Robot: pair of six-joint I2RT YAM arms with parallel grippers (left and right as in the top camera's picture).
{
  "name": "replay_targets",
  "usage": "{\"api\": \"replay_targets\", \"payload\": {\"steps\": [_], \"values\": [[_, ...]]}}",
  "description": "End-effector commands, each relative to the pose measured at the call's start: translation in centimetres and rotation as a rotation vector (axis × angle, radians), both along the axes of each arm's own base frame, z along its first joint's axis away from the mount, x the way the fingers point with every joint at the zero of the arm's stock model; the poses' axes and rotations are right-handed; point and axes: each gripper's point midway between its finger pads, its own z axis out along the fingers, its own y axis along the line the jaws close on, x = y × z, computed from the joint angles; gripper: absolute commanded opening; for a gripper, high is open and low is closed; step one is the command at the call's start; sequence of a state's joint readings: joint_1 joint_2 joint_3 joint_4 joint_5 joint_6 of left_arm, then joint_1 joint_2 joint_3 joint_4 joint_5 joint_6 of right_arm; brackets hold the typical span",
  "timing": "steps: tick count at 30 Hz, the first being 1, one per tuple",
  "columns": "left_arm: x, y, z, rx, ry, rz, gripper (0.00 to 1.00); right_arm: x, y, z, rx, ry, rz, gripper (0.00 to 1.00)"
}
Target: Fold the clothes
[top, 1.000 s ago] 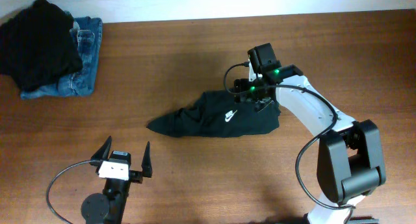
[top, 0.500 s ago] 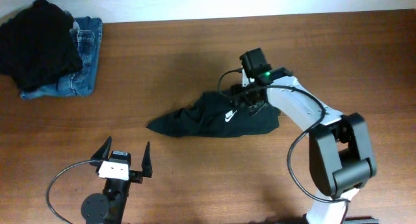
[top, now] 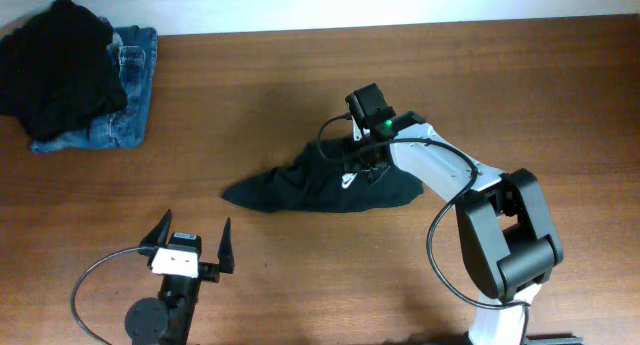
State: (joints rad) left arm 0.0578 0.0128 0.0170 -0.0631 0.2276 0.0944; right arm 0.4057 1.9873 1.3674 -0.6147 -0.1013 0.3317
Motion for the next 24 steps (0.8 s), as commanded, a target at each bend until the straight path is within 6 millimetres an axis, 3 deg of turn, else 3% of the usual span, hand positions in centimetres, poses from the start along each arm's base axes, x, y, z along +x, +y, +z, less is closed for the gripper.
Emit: {"api": "replay_targets", "payload": {"steps": [1,5,13,18,24], "values": [[0.0,0.0,-0.1,0.013,-0.004,0.002,0.99,0.7,-0.1,0.0,-0.009,-0.014,-0.005,0.2],[0.0,0.0,-0.1,0.013,-0.004,0.002,0.99,0.8,-0.5,0.0,-0.028,-0.022,-0.013,0.04],[0.0,0.0,-0.1,0.013,-0.004,0.002,0.99,1.0,-0.4,1.2,-0.02,-0.039,-0.014,0.04],[0.0,0.0,-0.1,0.013,-0.004,0.002,0.99,1.1,-0.2,5.8,0.013,-0.115,-0.013,0.04],[0.0,0.0,-0.1,0.013,-0.004,0.002,0.99,-0.4,-0.4,13.3,0.067,-0.235,-0.007,0.04]]}}
